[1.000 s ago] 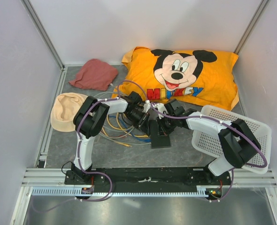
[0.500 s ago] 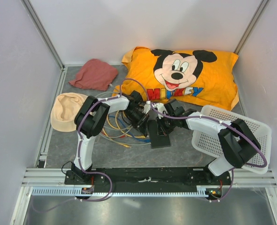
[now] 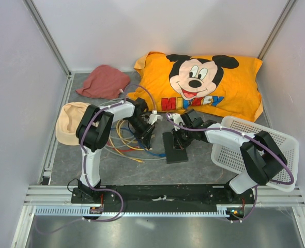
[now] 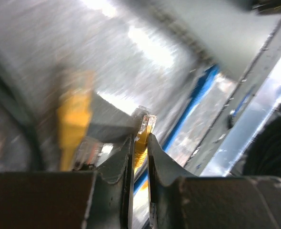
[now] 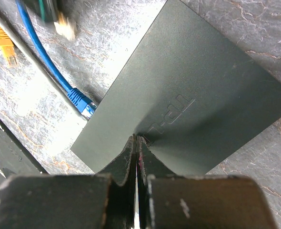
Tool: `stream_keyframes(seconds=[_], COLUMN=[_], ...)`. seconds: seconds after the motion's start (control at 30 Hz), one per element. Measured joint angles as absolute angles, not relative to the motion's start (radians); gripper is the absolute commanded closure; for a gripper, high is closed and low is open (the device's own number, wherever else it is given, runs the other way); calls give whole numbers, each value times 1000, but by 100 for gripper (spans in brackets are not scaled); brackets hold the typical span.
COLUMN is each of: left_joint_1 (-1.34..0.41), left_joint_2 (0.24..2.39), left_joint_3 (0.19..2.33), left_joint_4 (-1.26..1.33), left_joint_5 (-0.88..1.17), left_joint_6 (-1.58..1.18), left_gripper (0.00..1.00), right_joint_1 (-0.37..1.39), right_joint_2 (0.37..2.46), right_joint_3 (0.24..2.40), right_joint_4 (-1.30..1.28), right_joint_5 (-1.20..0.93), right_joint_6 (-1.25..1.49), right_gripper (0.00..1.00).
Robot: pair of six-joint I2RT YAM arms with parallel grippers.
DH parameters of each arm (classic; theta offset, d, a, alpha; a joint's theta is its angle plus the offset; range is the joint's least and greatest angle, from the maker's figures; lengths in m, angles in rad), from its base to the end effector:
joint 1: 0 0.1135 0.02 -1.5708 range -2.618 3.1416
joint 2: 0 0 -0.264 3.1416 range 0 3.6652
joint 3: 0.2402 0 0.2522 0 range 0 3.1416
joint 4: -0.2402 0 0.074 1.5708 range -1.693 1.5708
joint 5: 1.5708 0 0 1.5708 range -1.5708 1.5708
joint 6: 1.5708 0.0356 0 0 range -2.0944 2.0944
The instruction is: Pull the plug from the switch port
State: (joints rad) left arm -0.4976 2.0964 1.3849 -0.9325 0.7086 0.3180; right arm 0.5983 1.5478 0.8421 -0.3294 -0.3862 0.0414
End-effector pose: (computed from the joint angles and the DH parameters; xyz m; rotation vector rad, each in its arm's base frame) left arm 0.3139 -0.1969 0.1266 -1.0864 -2.6113 1.0326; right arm 0.2353 0.1766 0.1722 -0.8691 2.5204 0.7239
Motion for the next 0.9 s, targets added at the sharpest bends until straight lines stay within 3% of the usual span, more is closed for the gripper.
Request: stream_keyframes(seconds=[0.3, 0.43, 0.53, 0.63, 0.9], left_joint_1=[-309, -266, -266, -274, -274], left_joint_2=[2078, 2078, 2078, 2078, 2037], left_joint_3=[1483, 1507, 1508, 1508, 1513], left_joint_4=[-944, -909, -892, -878, -820], left_joint_5=[522, 467, 454, 455, 638], left_joint_6=[393, 395, 387, 370, 319], left_gripper=[97, 72, 59, 54, 51], right_joint_1=[598, 598, 598, 598, 598], right_joint_2=[1548, 1548, 1547, 1543, 1536], right_joint_3=[842, 842, 840, 834, 825], right_joint_4=[-329, -329, -326, -320, -308], right_joint_5=[-387, -387, -388, -387, -387], right_joint_6=[41, 41, 41, 41, 41], right_gripper=[100, 99, 99, 98, 96])
